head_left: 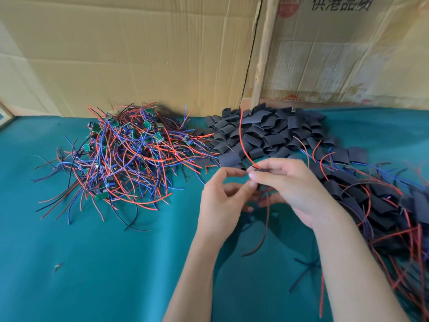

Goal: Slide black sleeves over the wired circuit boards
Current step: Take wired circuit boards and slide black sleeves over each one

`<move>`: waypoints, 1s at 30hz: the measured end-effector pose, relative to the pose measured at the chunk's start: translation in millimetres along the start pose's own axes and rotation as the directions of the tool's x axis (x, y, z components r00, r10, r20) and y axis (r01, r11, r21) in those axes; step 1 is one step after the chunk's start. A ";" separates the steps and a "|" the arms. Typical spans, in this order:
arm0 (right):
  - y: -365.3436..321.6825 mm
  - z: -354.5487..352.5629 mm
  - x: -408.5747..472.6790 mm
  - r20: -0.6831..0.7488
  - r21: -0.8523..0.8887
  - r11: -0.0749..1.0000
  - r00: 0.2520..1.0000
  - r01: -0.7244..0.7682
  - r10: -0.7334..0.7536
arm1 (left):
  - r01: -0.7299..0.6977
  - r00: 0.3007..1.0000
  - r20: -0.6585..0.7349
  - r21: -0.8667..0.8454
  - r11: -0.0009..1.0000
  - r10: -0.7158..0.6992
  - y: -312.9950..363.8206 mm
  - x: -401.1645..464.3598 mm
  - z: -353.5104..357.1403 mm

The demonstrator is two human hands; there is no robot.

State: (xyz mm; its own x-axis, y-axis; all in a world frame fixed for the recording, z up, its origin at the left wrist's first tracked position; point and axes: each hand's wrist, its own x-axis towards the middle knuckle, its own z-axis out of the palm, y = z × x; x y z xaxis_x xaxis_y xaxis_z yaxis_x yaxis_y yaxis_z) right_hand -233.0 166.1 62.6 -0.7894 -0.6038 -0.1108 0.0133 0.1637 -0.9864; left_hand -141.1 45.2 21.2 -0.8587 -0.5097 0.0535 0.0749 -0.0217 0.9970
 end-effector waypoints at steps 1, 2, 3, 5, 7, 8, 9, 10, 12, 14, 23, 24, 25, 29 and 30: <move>-2.4 -8.1 -1.0 -0.057 -0.048 0.999 0.998 -0.016 0.013 | -0.013 0.999 -0.053 0.041 0.999 0.015 -0.4 0.3 -0.3; -5.7 -18.8 -2.3 -0.122 -0.117 0.992 0.992 -0.036 0.022 | -0.030 0.989 -0.143 0.126 0.992 0.048 -1.3 1.3 -2.6; -9.5 -32.8 -4.4 -0.183 -0.216 0.975 0.983 -0.059 0.019 | -0.038 0.964 -0.247 0.234 0.971 0.098 -2.4 2.7 -6.9; -18.6 -64.6 -10.8 -0.277 -0.501 0.855 0.961 -0.137 -0.008 | -0.012 0.887 -0.407 0.454 0.891 0.219 -2.1 4.9 -17.7; -30.0 -83.8 -22.6 -0.401 -0.652 0.709 0.916 -0.267 -0.025 | 0.065 0.858 -0.451 0.569 0.820 0.245 -0.2 6.2 -25.7; -35.5 -85.6 -28.3 -0.458 -0.651 0.702 0.887 -0.289 -0.061 | 0.101 0.874 -0.433 0.606 0.789 0.221 -0.2 7.9 -27.7; -39.2 -84.1 -31.8 -0.498 -0.641 0.718 0.859 -0.271 -0.121 | 0.124 0.896 -0.398 0.651 0.749 0.198 -0.8 8.8 -28.0; -42.4 -77.7 -32.1 -0.505 -0.637 0.739 0.843 -0.218 -0.186 | 0.135 0.916 -0.358 0.701 0.700 0.182 -1.8 8.8 -27.7; -45.0 -55.5 -24.4 -0.428 -0.661 0.743 0.863 -0.098 -0.267 | 0.132 0.943 -0.287 0.790 0.599 0.170 -3.9 9.1 -27.3; -38.7 -22.1 -9.2 -0.274 -0.713 0.702 0.921 -0.001 -0.276 | 0.122 0.955 -0.240 0.851 0.511 0.171 -5.1 8.8 -26.0; 36.6 44.3 29.2 -0.072 -0.869 0.493 0.973 0.047 -0.219 | 0.127 0.928 -0.309 0.790 0.599 0.210 -8.1 9.2 -26.9; 36.5 43.8 29.4 -0.090 -0.847 0.529 0.965 0.057 -0.248 | 0.132 0.926 -0.321 0.772 0.622 0.201 -7.5 9.4 -27.3; 35.3 43.3 29.5 -0.107 -0.824 0.563 0.959 0.062 -0.262 | 0.144 0.922 -0.338 0.752 0.643 0.190 -6.9 10.0 -27.7; 35.9 42.9 29.9 -0.110 -0.785 0.616 0.964 0.066 -0.243 | 0.158 0.910 -0.371 0.722 0.673 0.185 -8.1 10.9 -27.9; 35.7 42.9 30.1 -0.089 -0.788 0.611 0.967 0.078 -0.238 | 0.147 0.913 -0.360 0.731 0.666 0.193 -8.9 10.6 -27.0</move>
State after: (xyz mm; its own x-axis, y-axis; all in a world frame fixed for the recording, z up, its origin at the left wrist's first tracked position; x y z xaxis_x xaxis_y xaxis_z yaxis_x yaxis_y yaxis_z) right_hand -230.0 120.3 18.9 -0.8211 -0.5538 0.1384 -0.5370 0.6672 -0.5162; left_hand -137.2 16.8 11.3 -0.5871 -0.7788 0.2210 -0.4473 0.5396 0.7133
